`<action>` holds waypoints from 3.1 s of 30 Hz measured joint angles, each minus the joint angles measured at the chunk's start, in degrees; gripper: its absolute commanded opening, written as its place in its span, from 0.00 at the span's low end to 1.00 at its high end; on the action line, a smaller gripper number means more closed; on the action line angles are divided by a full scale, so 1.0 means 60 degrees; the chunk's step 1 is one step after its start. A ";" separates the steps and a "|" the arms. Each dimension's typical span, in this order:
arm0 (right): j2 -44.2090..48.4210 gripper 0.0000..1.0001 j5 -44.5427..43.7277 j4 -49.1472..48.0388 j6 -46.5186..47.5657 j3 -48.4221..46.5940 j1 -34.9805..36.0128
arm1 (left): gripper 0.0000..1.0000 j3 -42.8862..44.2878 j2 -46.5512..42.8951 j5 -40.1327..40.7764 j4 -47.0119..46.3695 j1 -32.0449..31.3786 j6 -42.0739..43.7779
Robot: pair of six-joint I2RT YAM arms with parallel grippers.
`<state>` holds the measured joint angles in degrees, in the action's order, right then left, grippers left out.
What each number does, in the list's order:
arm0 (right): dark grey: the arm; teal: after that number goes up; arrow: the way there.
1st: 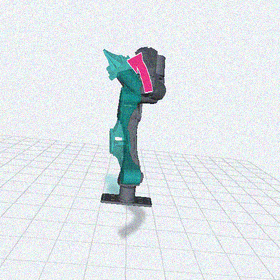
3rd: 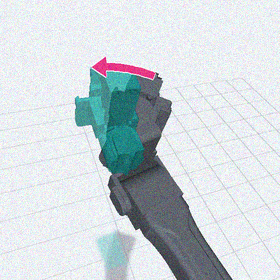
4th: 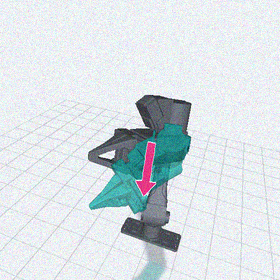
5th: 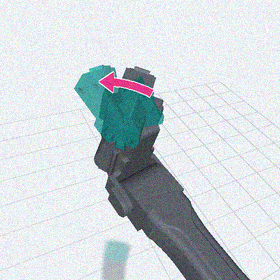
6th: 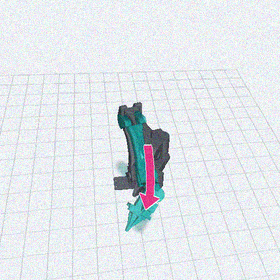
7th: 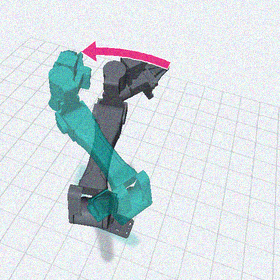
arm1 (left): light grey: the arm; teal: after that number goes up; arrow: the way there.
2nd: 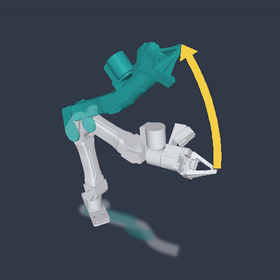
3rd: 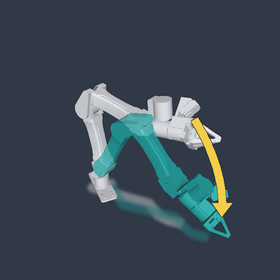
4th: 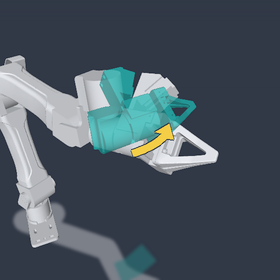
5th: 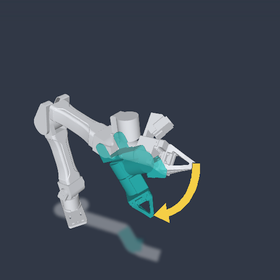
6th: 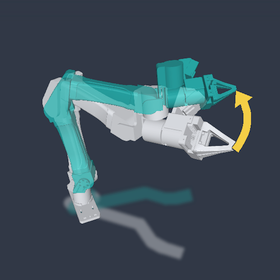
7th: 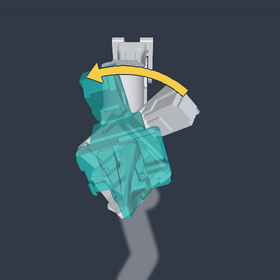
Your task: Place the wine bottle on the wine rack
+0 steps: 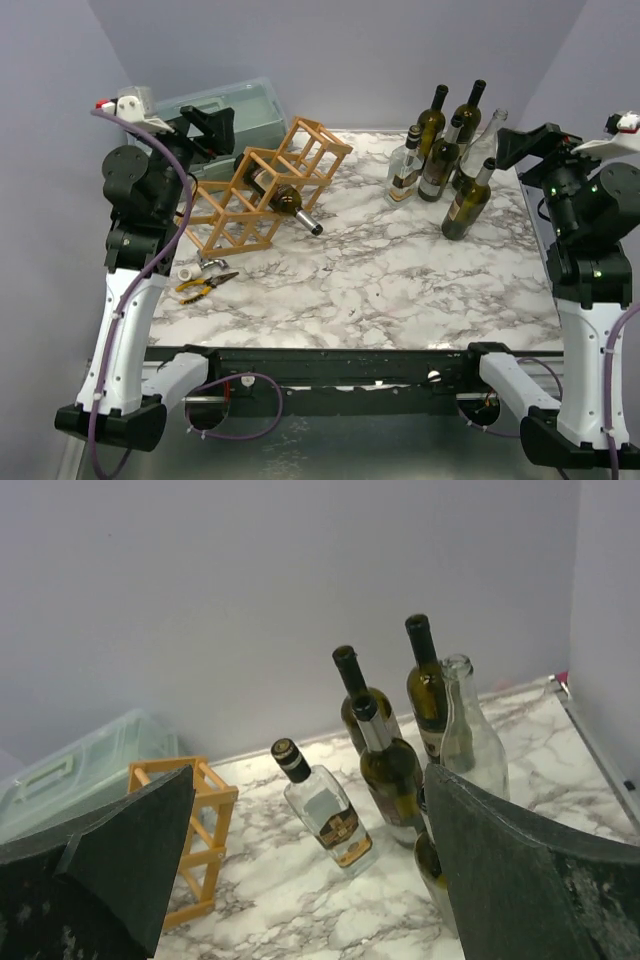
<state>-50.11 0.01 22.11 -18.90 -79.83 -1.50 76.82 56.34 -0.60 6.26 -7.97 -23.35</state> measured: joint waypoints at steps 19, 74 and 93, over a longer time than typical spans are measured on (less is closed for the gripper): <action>-0.1963 1.00 0.0805 0.0699 -0.0954 0.0448 -0.0004 | 0.99 0.0091 0.1362 -0.1763 0.0652 -0.0696 0.0229; -0.5839 0.34 -0.3807 0.1894 0.1144 0.0091 0.0984 | 0.99 -0.0084 0.1585 -0.1982 0.0940 -0.1756 0.0594; -0.4932 0.01 -0.1800 0.2011 0.0987 0.0597 0.1027 | 0.99 -0.0164 0.2033 -0.2084 0.0980 -0.2131 0.0761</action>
<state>-79.70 -10.79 34.17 -12.97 -76.25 4.67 75.83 68.53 -13.10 12.14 -20.75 -18.79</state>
